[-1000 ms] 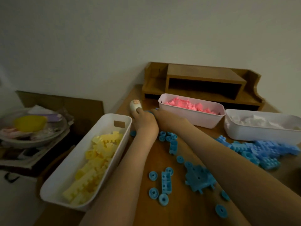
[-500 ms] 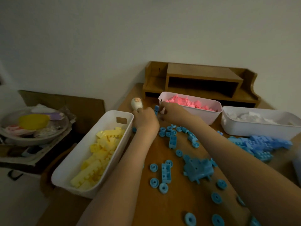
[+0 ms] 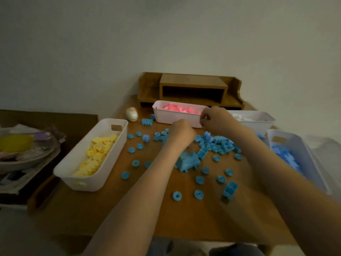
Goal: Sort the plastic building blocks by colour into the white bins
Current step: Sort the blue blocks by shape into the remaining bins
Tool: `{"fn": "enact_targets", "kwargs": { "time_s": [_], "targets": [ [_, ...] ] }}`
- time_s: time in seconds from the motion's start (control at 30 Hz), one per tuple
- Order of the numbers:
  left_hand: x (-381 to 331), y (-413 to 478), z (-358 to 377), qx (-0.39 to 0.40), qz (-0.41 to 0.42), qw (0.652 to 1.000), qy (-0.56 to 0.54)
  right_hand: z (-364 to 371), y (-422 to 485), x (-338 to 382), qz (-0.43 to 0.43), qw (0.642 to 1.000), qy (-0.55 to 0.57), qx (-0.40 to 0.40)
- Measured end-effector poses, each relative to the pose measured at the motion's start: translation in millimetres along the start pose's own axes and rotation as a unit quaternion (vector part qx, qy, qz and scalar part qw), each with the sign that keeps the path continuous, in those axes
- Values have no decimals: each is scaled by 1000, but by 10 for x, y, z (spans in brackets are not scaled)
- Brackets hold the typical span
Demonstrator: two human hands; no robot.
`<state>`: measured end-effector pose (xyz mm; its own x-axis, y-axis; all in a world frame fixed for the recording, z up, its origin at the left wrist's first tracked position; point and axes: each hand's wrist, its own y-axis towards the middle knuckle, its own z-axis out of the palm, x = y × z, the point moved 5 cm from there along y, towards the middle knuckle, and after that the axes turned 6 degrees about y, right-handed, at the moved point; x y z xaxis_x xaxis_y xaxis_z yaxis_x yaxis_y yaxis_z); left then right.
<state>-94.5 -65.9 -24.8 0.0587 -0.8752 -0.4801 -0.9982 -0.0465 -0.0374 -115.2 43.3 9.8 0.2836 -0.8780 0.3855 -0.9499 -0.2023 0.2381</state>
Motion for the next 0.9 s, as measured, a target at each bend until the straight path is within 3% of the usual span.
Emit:
{"fn": "enact_targets", "kwargs": {
  "time_s": [0.3, 0.5, 0.7, 0.9],
  "targets": [
    [-1303, -377, 563, 36, 176, 983, -44, -813, -815, -1397, 191, 973, -23, -130],
    [-1785, -559, 900, 69, 251, 965, -40, -788, -906, -1778, 267, 961, -52, -57],
    [-1576, -533, 762, 45, 296, 954, 24, -768, -758, -1425, 195, 974, -48, -106],
    [-634, -328, 286, -28, 193, 979, 62, -385, -462, -604, 74, 994, 8, -78]
  ]
}}
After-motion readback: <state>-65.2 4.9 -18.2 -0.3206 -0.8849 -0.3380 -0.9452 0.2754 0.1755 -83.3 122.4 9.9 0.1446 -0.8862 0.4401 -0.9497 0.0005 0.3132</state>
